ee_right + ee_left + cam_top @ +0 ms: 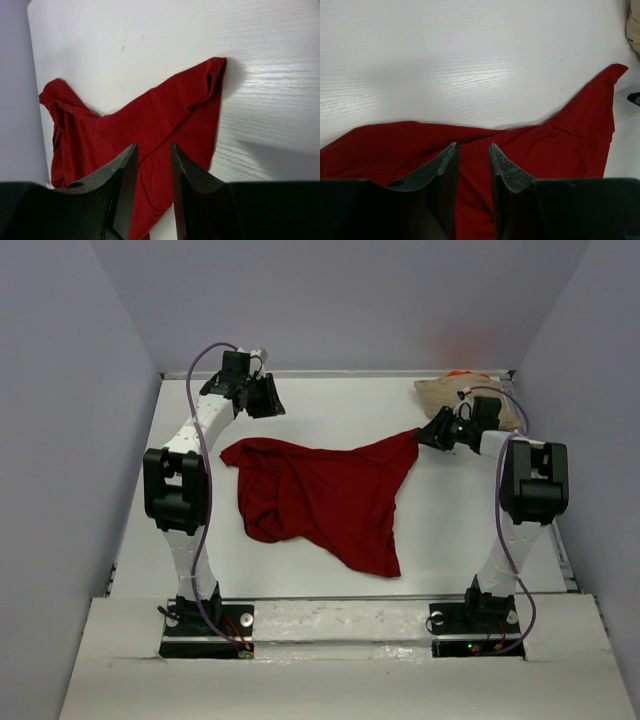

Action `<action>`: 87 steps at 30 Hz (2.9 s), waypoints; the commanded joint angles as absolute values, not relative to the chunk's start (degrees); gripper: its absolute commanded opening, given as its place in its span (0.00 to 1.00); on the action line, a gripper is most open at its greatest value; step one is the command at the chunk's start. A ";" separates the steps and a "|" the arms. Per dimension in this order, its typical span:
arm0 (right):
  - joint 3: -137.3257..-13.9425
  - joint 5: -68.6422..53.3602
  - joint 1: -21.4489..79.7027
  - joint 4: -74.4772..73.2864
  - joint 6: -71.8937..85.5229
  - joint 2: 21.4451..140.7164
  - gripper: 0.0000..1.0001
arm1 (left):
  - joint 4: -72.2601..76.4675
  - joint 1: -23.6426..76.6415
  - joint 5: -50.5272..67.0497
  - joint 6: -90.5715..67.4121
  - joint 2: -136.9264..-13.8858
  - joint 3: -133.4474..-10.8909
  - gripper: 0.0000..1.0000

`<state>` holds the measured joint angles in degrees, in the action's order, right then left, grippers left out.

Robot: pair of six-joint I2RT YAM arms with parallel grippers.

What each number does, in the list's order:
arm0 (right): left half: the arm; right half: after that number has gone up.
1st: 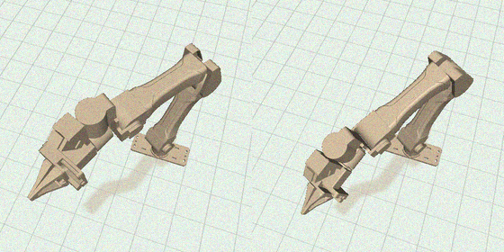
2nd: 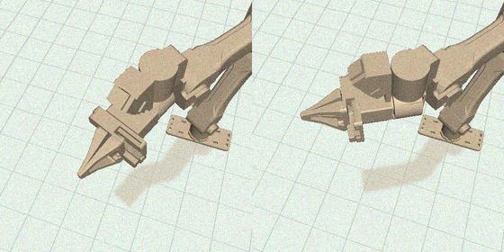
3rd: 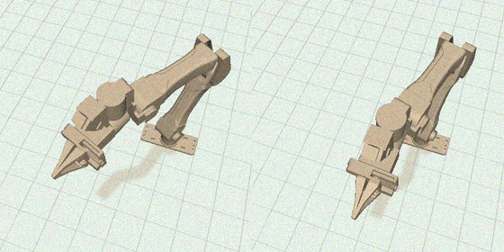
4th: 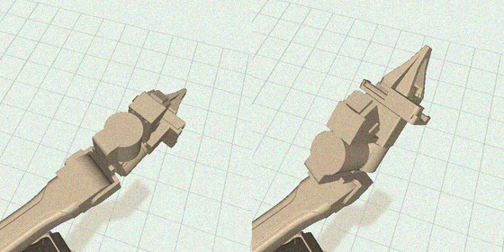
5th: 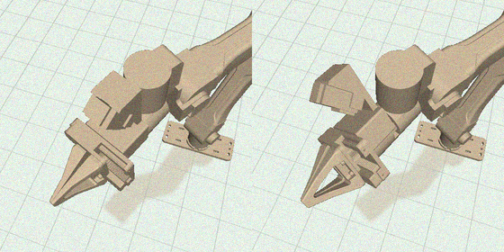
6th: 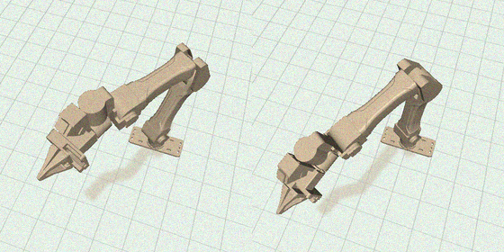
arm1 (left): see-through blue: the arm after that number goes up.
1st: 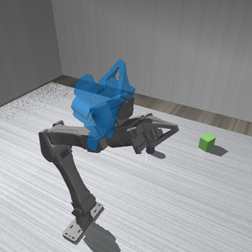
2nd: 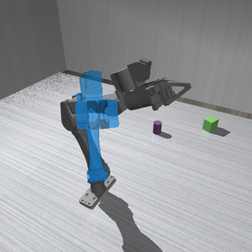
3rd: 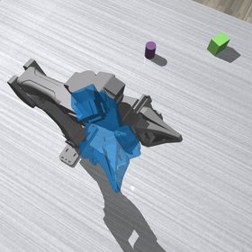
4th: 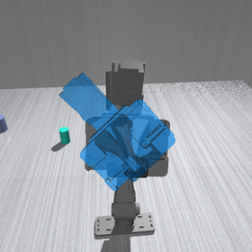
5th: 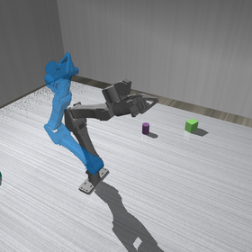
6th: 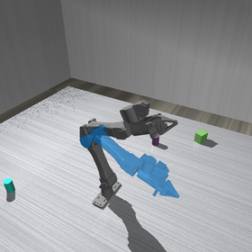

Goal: Fold and stack the t-shirts
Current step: Flatten the tshirt out

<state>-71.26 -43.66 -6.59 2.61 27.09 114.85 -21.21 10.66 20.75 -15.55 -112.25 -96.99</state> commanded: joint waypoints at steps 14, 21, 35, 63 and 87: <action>-79.53 -47.99 -6.68 6.50 29.18 125.33 0.36 | -19.77 10.90 23.73 -16.96 -106.97 -95.01 0.39; -82.52 -47.81 -6.68 5.98 29.44 125.95 0.36 | -20.04 10.99 24.52 -17.05 -106.87 -96.42 0.39; -87.02 -48.87 -6.68 2.99 28.92 127.71 0.26 | -20.83 10.99 22.77 -16.35 -105.82 -95.19 0.39; -90.17 -43.15 -2.02 -5.36 22.85 127.09 0.00 | -28.21 13.09 0.56 -14.33 -106.09 -91.14 0.30; -92.02 -48.08 -2.02 -3.78 23.64 129.82 0.00 | -34.63 13.53 -29.62 -16.88 -108.54 -86.04 0.46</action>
